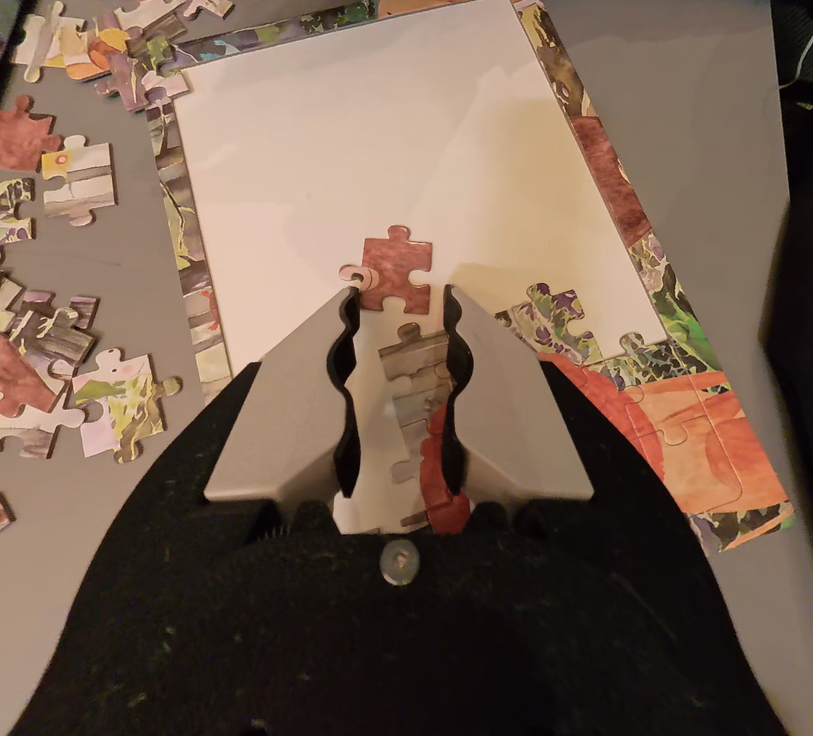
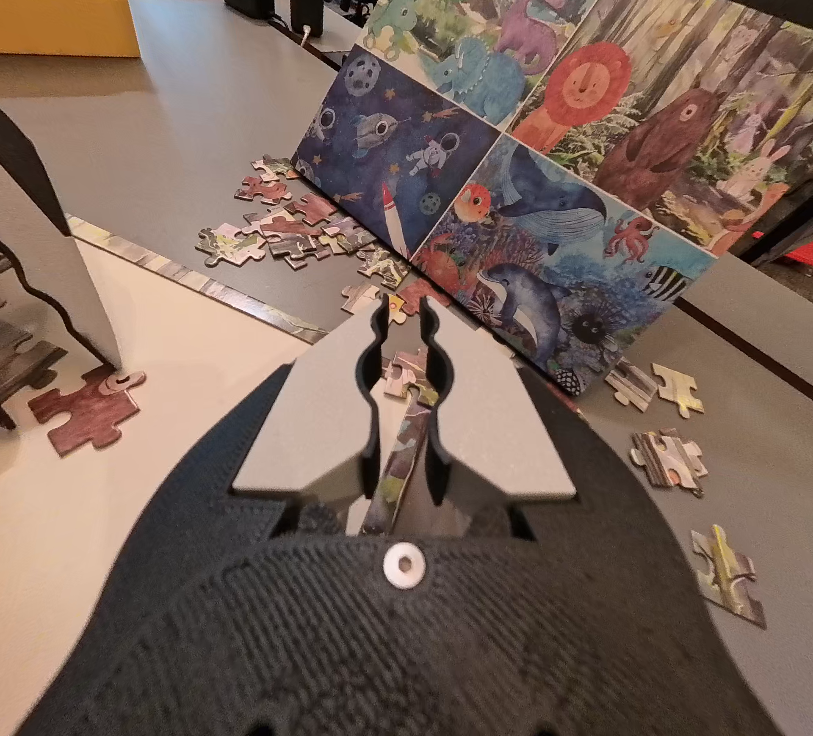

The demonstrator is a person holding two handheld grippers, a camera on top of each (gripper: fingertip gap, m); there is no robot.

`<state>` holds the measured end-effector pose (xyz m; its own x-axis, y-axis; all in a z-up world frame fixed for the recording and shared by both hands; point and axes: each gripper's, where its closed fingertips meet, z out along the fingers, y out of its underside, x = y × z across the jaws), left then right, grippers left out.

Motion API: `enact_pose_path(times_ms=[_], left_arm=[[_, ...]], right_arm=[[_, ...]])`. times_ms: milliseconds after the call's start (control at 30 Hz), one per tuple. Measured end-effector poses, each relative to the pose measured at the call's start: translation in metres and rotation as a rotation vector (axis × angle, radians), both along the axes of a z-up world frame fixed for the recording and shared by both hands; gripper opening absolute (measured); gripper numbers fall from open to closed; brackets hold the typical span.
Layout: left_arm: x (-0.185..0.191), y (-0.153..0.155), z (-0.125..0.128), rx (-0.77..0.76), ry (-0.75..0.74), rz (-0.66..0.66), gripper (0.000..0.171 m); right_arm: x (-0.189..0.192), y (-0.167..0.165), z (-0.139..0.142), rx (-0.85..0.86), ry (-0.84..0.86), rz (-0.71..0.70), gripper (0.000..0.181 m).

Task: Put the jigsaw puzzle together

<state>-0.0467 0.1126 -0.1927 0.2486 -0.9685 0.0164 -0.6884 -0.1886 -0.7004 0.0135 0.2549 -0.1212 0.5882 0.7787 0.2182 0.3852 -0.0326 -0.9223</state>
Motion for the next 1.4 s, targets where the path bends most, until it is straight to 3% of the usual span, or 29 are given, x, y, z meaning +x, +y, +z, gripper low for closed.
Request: enact_pose_path(times_ms=[233, 467, 667, 1233, 1300, 1400], left_arm=[[0.001, 0.000, 0.004, -0.019, -0.032, 0.009, 0.035], [-0.009, 0.023, 0.036, -0.113, -0.279, 0.134, 0.030], [-0.010, 0.023, 0.069, -0.171, -0.519, 0.112, 0.024], [-0.018, 0.033, 0.067, -0.092, -0.475, 0.150, 0.019], [-0.020, 0.035, 0.066, -0.097, -0.472, 0.161, 0.019], [-0.022, 0.038, 0.062, -0.104, -0.463, 0.179, 0.018]], right_arm=[[0.001, 0.001, 0.000, 0.000, 0.003, -0.005, 0.012], [0.000, -0.001, 0.003, 0.006, 0.004, 0.000, 0.012], [-0.002, -0.003, 0.003, -0.016, 0.023, 0.007, 0.014], [-0.003, -0.004, 0.006, -0.012, 0.032, 0.014, 0.014], [-0.011, -0.014, 0.007, -0.018, 0.042, 0.085, 0.020], [-0.033, -0.055, -0.006, -0.109, -0.008, 0.339, 0.044]])
